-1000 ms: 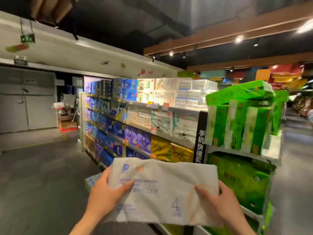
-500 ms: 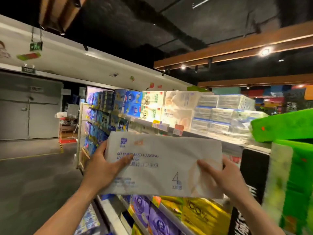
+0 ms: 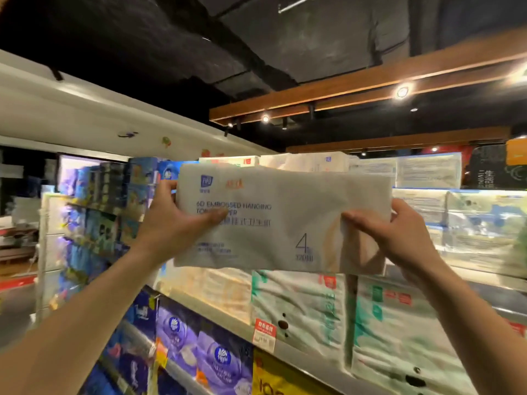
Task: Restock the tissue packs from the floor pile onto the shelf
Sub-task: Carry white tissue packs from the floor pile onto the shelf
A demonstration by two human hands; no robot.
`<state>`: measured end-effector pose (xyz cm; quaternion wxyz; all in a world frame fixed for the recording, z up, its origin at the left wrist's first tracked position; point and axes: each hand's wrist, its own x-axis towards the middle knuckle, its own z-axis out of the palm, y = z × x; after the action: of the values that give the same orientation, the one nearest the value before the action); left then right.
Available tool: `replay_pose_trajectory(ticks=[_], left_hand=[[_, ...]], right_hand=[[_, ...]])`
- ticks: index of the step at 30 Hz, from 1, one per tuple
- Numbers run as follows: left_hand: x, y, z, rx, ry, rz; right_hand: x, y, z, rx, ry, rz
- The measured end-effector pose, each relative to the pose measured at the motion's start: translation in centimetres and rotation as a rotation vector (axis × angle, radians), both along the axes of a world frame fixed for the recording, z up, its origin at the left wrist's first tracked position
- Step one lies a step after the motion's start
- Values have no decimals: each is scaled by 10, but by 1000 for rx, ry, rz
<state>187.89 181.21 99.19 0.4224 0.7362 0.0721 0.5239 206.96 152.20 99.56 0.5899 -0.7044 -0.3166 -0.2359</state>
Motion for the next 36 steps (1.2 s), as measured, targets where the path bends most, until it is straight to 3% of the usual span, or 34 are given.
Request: replay_pose_trajectory(ticks=[9, 19, 36], left_hand=[[178, 125, 61, 216, -33, -134], [341, 208, 54, 315, 100, -179], [434, 288, 11, 460, 361, -280]], right_hand=[[109, 80, 60, 45, -129, -203], [217, 143, 35, -43, -38, -364], [236, 180, 10, -545, 50, -608]])
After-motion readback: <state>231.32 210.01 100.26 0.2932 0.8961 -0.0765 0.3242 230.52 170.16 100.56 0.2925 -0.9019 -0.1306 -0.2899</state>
